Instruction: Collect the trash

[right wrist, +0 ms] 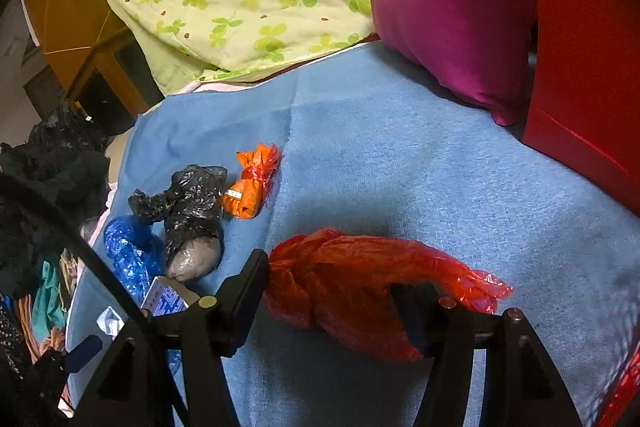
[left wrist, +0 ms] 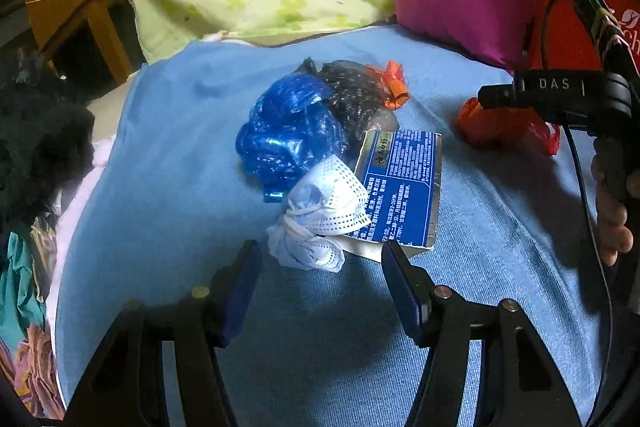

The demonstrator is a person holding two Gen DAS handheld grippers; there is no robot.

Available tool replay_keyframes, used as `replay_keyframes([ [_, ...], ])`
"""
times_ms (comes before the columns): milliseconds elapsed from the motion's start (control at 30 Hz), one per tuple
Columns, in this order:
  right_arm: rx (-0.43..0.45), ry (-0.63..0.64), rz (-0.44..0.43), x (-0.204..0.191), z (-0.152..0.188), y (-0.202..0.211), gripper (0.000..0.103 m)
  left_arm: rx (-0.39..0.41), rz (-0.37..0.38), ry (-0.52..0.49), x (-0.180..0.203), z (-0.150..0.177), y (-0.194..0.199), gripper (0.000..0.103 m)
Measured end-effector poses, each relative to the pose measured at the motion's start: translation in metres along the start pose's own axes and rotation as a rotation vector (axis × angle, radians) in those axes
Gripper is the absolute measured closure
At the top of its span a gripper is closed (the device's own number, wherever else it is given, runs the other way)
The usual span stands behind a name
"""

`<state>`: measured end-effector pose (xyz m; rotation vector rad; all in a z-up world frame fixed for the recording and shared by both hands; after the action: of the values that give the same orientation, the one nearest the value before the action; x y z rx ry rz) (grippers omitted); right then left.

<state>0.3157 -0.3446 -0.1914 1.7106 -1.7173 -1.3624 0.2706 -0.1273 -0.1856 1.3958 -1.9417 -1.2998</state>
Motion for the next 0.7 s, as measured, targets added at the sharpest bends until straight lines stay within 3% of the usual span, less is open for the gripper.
replay_keyframes([
  [700, -0.006, 0.016, -0.046, -0.014, -0.006, -0.011, 0.038, -0.009, 0.003, -0.048, 0.015, 0.003, 0.001, 0.040],
])
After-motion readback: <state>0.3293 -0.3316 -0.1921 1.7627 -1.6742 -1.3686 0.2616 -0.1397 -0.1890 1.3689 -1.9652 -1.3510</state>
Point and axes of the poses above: each gripper's, at about its wrist camera, not at the fingertips, and y roughly against the way its jaws point, x to its right, z to its underside, the point moved 4 cm from there along -y, roughly the way its jaws point, and after that the axes turned 12 degrees about -x, right-handed, at the moved point
